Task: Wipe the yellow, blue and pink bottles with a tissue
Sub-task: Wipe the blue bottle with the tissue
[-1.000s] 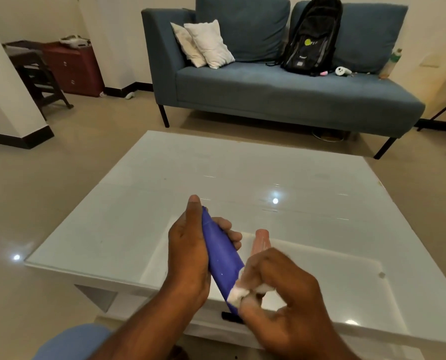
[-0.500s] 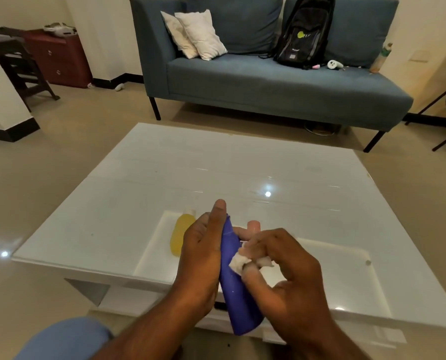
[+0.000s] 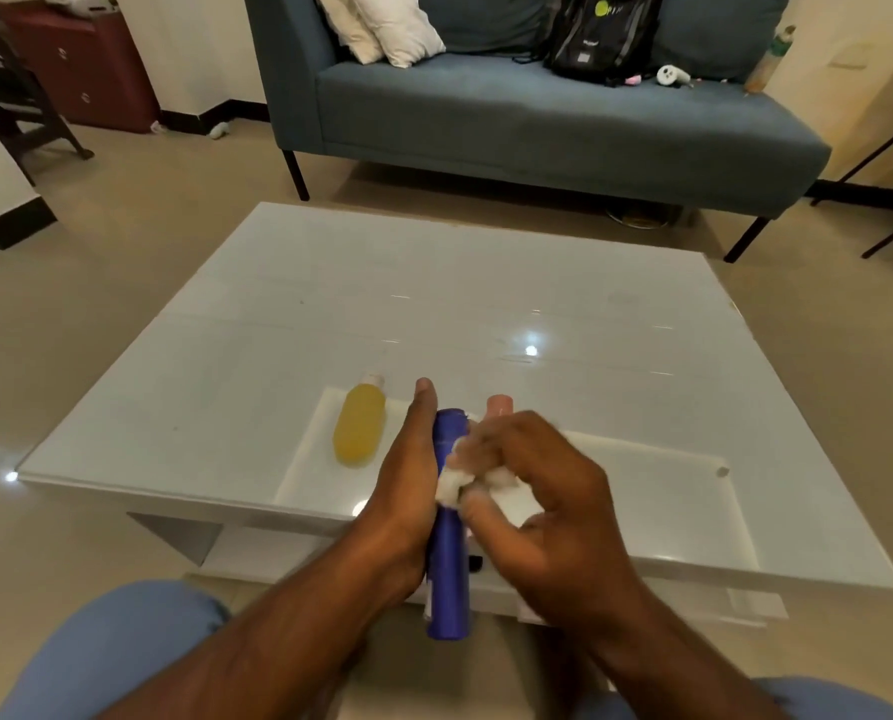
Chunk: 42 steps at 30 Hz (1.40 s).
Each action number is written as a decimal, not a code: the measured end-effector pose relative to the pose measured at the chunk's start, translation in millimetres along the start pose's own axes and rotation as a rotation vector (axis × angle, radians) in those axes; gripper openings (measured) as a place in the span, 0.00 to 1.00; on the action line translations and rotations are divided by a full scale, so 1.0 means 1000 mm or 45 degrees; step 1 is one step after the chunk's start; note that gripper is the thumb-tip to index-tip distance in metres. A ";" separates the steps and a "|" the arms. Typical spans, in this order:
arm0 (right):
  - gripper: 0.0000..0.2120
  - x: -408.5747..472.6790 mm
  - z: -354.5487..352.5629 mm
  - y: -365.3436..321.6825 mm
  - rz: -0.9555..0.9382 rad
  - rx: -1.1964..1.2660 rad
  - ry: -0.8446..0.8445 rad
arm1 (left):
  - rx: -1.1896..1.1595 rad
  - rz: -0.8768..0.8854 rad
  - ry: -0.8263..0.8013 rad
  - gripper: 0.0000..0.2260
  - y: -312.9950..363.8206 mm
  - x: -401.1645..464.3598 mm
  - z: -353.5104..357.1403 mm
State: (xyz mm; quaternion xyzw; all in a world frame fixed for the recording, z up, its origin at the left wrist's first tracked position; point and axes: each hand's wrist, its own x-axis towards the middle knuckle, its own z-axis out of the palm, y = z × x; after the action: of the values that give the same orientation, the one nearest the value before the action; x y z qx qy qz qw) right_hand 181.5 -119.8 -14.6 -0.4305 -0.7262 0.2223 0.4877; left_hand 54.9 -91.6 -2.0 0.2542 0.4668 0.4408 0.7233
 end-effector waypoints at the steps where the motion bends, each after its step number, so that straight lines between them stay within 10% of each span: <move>1: 0.07 0.004 -0.003 0.003 0.107 0.033 0.064 | 0.048 -0.007 -0.001 0.29 -0.002 0.000 0.000; 15: 0.06 0.011 -0.010 0.014 0.157 -0.073 0.027 | -0.062 -0.039 -0.079 0.22 0.008 -0.004 0.010; 22: 0.06 -0.001 -0.007 0.011 -0.053 -0.298 -0.368 | -0.113 0.077 0.201 0.25 0.034 0.021 -0.012; 28: 0.06 0.002 0.000 0.014 0.087 -0.311 -0.033 | -0.071 0.016 0.116 0.11 0.011 0.010 0.003; 35: 0.09 -0.007 0.009 0.011 -0.132 -0.514 -0.381 | -0.358 0.000 0.260 0.20 0.041 0.042 -0.030; 42: 0.09 0.005 0.010 0.012 -0.010 -0.428 -0.141 | -0.229 -0.179 -0.071 0.11 0.010 0.020 -0.010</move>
State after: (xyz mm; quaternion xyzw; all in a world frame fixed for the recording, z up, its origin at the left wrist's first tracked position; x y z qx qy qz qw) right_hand 176.4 -108.5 -25.7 -0.4901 -0.7807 0.1191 0.3690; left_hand 45.5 -70.4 -7.7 0.1671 0.4218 0.4219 0.7849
